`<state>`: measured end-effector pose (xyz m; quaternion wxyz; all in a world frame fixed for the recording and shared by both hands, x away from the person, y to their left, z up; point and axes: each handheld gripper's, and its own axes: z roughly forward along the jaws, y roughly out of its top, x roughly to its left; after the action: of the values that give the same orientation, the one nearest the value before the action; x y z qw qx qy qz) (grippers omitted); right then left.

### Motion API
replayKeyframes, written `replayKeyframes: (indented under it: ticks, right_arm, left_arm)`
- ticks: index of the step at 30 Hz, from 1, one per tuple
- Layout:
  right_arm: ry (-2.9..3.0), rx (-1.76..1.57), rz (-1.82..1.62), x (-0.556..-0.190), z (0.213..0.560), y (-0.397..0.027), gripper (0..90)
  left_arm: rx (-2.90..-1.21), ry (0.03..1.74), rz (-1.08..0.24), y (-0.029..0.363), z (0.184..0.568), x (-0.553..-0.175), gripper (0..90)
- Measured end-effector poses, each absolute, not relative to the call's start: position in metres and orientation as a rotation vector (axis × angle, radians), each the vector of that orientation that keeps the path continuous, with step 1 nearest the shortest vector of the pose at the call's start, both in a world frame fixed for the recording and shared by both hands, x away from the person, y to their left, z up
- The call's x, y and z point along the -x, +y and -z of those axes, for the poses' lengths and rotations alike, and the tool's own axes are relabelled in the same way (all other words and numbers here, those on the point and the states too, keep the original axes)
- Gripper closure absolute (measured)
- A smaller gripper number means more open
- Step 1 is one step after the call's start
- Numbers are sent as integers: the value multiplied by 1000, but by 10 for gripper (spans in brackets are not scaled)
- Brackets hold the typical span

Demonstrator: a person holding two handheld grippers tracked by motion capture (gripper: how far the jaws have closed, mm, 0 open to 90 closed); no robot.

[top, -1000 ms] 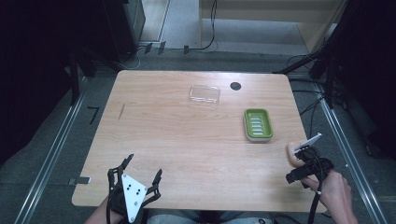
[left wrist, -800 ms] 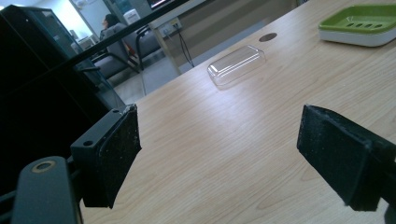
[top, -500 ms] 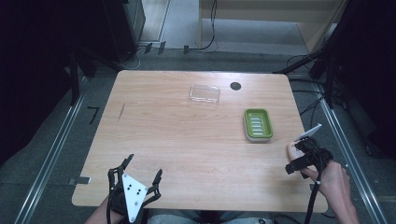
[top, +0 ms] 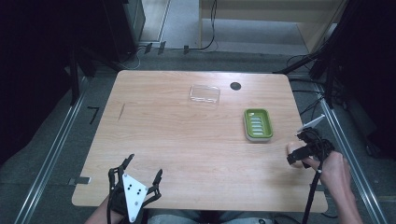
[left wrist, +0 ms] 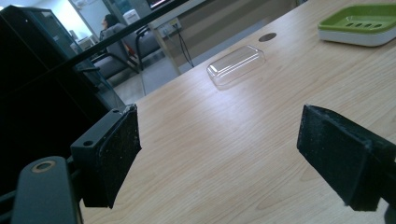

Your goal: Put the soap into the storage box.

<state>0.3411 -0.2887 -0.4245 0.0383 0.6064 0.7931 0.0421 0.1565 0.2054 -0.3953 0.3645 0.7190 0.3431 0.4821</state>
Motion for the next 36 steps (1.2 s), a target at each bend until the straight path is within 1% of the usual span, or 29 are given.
replayKeyframes:
  ticks: [14,25,36]
  right_arm:
    - [2426,-1911,-146,-366,430,-293,10]
    - [2416,-2001,-109,-386,454,-300,16]
    - [2392,-2030,-105,-389,467,-304,115]
  left_arm:
    - [-1849,882,-1240,205,395,-157,140]
    - [-1847,884,-1239,205,395,-157,140]
    - [-1853,879,-1239,205,395,-157,139]
